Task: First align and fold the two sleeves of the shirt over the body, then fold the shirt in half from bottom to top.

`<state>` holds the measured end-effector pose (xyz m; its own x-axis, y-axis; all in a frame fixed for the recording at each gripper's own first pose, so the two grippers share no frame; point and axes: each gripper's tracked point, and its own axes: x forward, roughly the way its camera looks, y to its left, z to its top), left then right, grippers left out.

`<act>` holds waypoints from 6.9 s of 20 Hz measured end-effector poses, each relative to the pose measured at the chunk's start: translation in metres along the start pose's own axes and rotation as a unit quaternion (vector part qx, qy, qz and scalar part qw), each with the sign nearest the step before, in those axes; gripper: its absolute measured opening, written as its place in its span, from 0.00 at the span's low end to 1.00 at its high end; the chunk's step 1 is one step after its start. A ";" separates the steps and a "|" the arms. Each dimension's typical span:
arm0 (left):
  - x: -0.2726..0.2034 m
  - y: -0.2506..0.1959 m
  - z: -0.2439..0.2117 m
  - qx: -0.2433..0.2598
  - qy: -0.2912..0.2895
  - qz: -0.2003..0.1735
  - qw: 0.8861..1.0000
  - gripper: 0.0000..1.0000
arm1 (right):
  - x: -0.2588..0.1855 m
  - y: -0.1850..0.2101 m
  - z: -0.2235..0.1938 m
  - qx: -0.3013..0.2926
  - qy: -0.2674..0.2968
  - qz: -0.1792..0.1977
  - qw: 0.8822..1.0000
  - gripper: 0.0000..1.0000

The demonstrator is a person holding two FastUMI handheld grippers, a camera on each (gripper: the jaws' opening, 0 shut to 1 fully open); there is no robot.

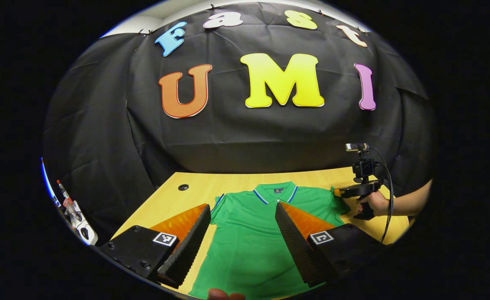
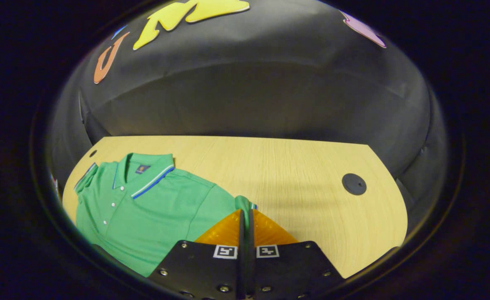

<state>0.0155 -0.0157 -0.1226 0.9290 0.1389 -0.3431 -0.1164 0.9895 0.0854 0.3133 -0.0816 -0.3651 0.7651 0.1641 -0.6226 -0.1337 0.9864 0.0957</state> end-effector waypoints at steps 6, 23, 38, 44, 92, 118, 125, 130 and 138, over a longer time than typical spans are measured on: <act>-0.007 0.015 0.000 -0.018 -0.010 0.001 1.000 0.99 | -0.032 0.017 0.029 0.005 -0.022 -0.009 1.000 0.02; -0.026 0.121 -0.017 -0.064 -0.025 0.034 0.997 1.00 | -0.052 0.162 0.045 -0.002 -0.005 -0.011 1.000 0.02; -0.023 0.145 -0.011 -0.060 -0.041 -0.003 0.997 0.99 | -0.152 0.188 0.085 0.000 -0.069 0.005 0.998 0.77; 0.004 0.129 0.013 -0.031 -0.070 -0.068 0.995 0.99 | -0.261 0.193 0.097 -0.036 -0.126 0.014 0.991 0.78; 0.299 0.081 -0.126 -0.033 0.117 -0.182 0.976 0.06 | -0.349 0.079 -0.016 0.032 -0.044 -0.078 0.995 0.83; 0.221 -0.043 -0.061 0.009 0.113 -0.227 0.967 0.99 | -0.389 0.033 -0.038 0.126 -0.082 -0.079 0.985 0.83; 0.160 0.007 -0.056 0.004 0.099 -0.189 0.977 0.98 | -0.378 0.054 -0.029 0.091 -0.083 -0.033 0.992 0.83; 0.097 0.035 -0.063 0.015 0.092 -0.180 0.979 0.98 | -0.365 0.068 -0.030 0.023 -0.072 0.013 0.997 0.83; -0.004 0.073 -0.133 0.029 0.142 -0.180 0.973 0.98 | -0.356 0.067 -0.104 -0.081 0.005 0.074 0.994 0.83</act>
<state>-0.0439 0.0611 -0.2391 0.7699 -0.2033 -0.6049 0.2264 0.9733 -0.0390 -0.0337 -0.0748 -0.2182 0.7231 0.3066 -0.6189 -0.3454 0.9365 0.0605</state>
